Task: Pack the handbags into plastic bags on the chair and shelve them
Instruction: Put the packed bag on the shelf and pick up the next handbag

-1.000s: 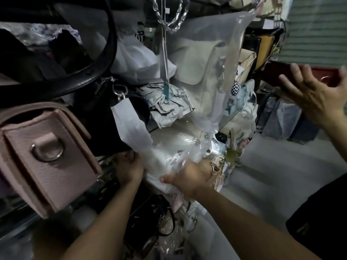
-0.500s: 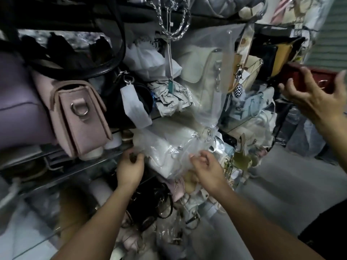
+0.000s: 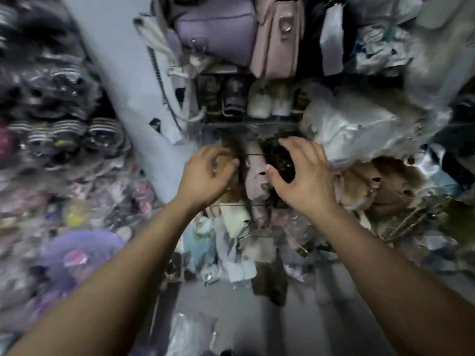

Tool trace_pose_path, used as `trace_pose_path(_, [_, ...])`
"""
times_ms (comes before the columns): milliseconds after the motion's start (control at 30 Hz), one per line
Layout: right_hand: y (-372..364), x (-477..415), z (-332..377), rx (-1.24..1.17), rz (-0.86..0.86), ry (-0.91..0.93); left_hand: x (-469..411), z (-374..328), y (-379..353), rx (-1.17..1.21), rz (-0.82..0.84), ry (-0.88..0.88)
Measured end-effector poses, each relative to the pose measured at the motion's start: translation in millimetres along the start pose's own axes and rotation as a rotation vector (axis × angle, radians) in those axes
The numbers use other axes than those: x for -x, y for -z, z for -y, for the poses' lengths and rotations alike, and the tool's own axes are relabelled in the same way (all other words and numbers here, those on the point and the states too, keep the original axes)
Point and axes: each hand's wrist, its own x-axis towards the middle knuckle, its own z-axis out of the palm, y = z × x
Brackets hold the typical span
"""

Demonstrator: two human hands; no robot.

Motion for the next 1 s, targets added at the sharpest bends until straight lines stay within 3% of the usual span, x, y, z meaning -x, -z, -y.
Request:
trace_pose_path(333, [-103, 6, 203, -0.267, 0.383, 0.227, 135, 104, 177, -0.158, -0.224, 0.385])
trace_pose_path(600, [-212, 48, 408, -0.465, 0.887, 0.428, 266, 216, 327, -0.262, -0.475, 0.775])
trace_pose_path(1000, [-360, 107, 685, -0.497, 1.032, 0.461, 403, 405, 522, -0.237, -0.600, 1.138])
